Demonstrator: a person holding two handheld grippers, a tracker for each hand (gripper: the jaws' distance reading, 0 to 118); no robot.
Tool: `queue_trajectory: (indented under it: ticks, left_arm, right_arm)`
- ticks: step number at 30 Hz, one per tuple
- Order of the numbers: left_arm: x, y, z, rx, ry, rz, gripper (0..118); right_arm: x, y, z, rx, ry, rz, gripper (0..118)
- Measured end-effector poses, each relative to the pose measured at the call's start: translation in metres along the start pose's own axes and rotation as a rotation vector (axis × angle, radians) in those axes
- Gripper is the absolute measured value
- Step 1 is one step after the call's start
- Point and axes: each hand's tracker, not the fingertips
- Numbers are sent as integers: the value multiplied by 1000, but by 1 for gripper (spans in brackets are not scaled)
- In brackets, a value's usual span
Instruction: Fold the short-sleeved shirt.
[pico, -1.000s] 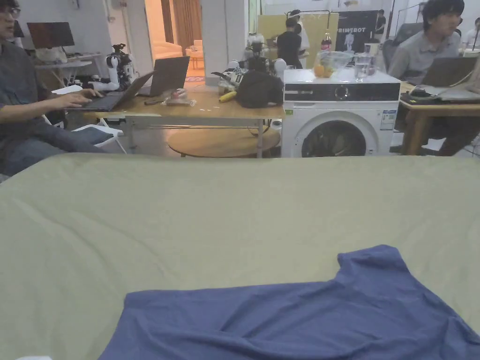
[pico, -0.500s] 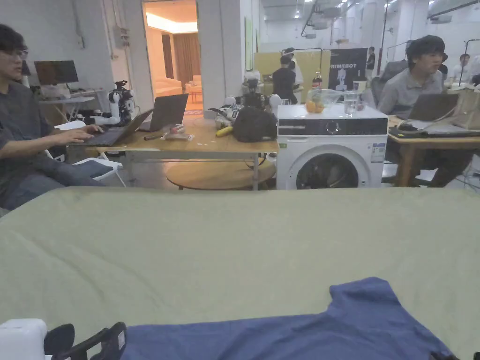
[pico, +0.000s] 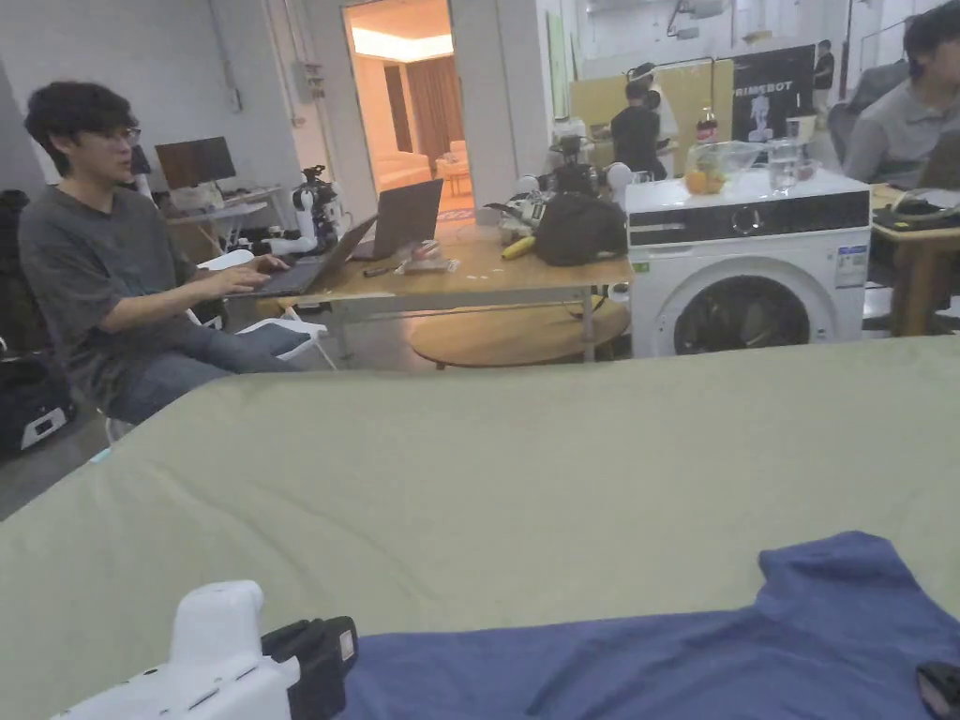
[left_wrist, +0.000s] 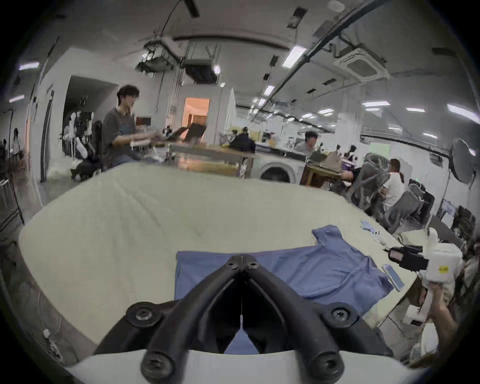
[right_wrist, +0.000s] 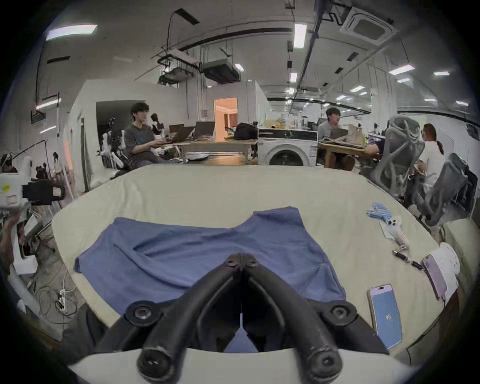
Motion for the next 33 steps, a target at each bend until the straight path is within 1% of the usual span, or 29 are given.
queue_trajectory:
  ticks: [1,2,3,4,6,8,11,13,15,16,17,19,20,21,22,24,25,26,27,29,31,32,33]
  left_arm:
    - [-11,5,-15,-59,3,19,5]
    - [-22,9,-33,-109,4,24,33]
    - [-32,10,-51,-168,20,45,54]
    - [-40,15,-74,-193,23,60,63]
    - [-55,16,-118,-264,60,71,64]
    - [-66,15,-159,-346,87,65,64]
    - [-82,10,-211,-423,124,97,63]
    - [-89,6,-229,-464,117,126,62]
    - [-88,1,-244,-484,136,118,60]
    - [-86,-3,-249,-524,151,97,51]
    - [-84,-6,-254,-541,194,47,36]
    - [-76,-2,-254,-522,186,58,30]
    - [-76,0,-253,-534,163,45,20]
    - [-75,-1,-255,-556,115,58,4]
    - [-72,-3,-259,-561,171,52,0]
    - [-71,-6,-263,-562,177,50,0]
    - [-71,-7,-263,-565,183,47,0]
    - [-71,-6,-262,-564,183,44,0]
    - [-71,-6,-261,-566,180,36,0]
    - [-66,-7,-256,-567,175,33,0]
    - [-66,-7,-255,-568,175,48,0]
    - [-65,-7,-252,-568,173,49,0]
    - [-64,-7,-250,-568,172,50,0]
  right_arm:
    - [1,0,-1,-1,7,-1,0]
    - [3,0,-2,-7,19,-6,0]
    - [2,-1,-1,-11,28,-12,0]
    - [4,-2,-2,-15,31,-19,0]
    - [9,-5,-5,-33,29,-29,0]
    - [19,-12,-9,-50,6,-30,0]
    - [31,-17,-14,-93,-32,-30,0]
    - [40,-19,-13,-110,-59,-17,0]
    - [49,-21,-13,-126,-83,-11,0]
    - [55,-20,-17,-148,-88,-18,0]
    - [61,-19,-22,-165,-85,-24,0]
    - [69,-11,-31,-177,-83,-21,0]
    - [74,-6,-37,-178,-85,-18,0]
    - [80,1,-44,-181,-84,-18,0]
    - [88,8,-54,-184,-77,-21,0]
    - [102,25,-82,-241,-90,-21,0]
    - [109,32,-98,-272,-103,-15,7]
    - [118,40,-118,-311,-95,-16,36]
    - [130,42,-137,-343,-74,-34,53]
    - [146,50,-180,-433,-101,-73,53]
    - [158,48,-217,-516,-130,-81,53]
    - [162,45,-233,-557,-135,-88,53]
    - [164,41,-243,-604,-124,-93,50]
